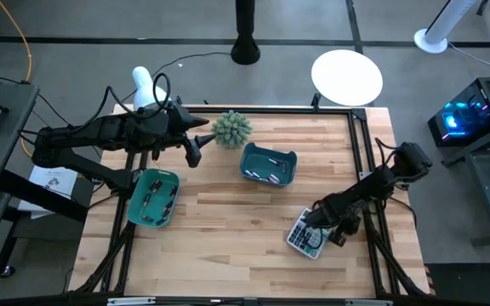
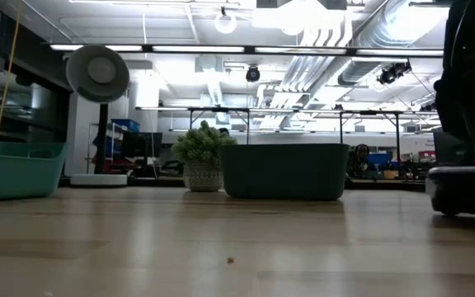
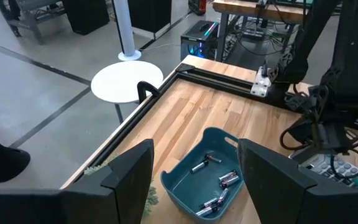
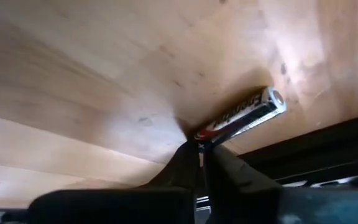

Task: Sort batteries
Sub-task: Put the silver battery into the blue bin

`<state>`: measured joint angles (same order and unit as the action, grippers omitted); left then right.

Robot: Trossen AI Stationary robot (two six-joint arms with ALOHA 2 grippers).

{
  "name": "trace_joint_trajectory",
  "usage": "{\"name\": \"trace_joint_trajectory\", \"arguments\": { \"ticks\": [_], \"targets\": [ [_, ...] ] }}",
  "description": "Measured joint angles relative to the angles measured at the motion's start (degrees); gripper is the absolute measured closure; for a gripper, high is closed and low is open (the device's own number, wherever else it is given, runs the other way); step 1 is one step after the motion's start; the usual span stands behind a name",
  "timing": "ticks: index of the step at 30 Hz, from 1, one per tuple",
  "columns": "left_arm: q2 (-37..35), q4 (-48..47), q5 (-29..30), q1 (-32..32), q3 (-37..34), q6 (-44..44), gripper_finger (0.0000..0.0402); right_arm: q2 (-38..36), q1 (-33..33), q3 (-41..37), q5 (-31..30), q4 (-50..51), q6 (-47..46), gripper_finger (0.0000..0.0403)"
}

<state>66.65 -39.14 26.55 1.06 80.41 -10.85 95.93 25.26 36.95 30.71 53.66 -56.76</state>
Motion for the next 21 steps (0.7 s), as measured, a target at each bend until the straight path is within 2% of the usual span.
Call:
{"name": "trace_joint_trajectory", "arguments": {
  "ticks": [6, 10, 18, 21],
  "targets": [
    [-0.01, -0.02, 0.0, 0.0, 0.01, 0.46, 0.0174, -0.29, -0.07, 4.26, -6.5, 5.75, 2.3, 0.0401],
    [-0.01, -0.04, 0.0, 0.0, 0.0, 0.48, 0.0174, -2.83, -0.11, 7.67, -6.73, 9.3, 2.68, 0.0402],
    [-0.01, -0.03, 0.04, -0.11, 0.01, 1.18, 0.0174, -10.67, -0.45, 12.8, -9.94, 18.16, -2.57, 0.0403],
    [-0.01, -0.02, 0.04, -0.62, 0.01, 1.53, 0.0174, -13.54, -0.7, 13.4, -15.52, 18.78, -7.96, 0.0403]
  ]
}}
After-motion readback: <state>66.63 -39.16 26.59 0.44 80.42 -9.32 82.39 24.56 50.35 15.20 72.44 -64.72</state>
